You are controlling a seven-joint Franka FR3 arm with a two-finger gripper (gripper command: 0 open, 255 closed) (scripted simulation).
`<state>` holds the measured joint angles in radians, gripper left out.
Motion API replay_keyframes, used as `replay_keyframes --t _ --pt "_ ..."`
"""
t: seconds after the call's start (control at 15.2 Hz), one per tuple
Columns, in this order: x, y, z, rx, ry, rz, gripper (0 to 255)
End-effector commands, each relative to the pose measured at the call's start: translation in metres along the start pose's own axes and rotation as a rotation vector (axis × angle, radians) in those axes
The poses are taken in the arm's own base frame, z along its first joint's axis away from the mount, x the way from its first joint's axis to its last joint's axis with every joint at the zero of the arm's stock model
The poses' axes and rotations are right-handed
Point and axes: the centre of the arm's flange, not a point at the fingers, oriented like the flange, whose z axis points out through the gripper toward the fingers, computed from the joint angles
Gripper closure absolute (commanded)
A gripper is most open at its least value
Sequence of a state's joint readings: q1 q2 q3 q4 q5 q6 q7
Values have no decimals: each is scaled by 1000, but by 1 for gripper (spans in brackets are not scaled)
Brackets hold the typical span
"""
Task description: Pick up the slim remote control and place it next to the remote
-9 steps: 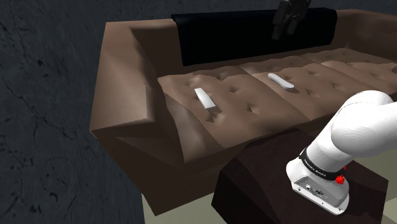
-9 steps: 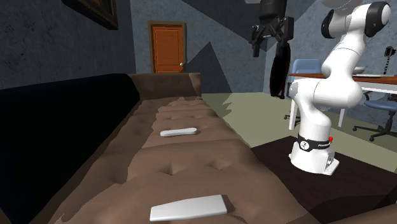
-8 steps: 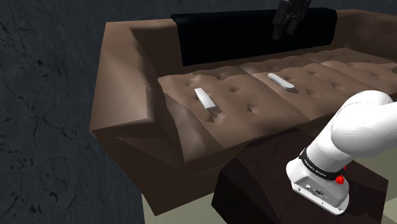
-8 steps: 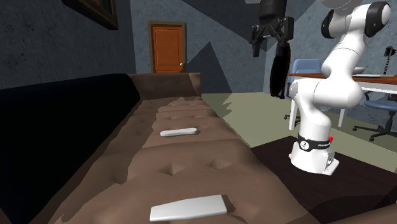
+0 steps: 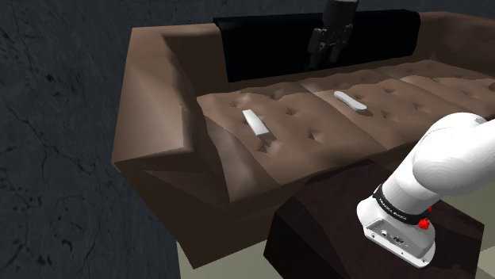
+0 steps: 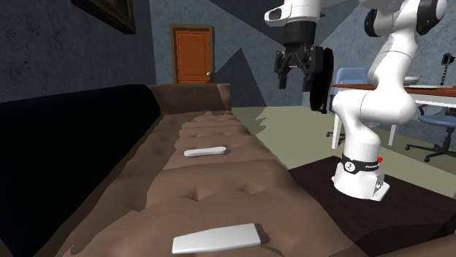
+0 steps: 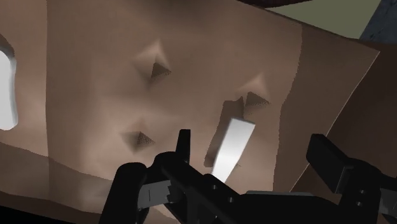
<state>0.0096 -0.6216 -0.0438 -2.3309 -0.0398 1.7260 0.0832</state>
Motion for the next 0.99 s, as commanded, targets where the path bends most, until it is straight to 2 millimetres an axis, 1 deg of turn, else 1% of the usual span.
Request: replay_keyframes --t 0.0,0.92 --pt "17 -4 23 0 -2 18 0" --pt "134 -33 167 -1 -29 137 0"
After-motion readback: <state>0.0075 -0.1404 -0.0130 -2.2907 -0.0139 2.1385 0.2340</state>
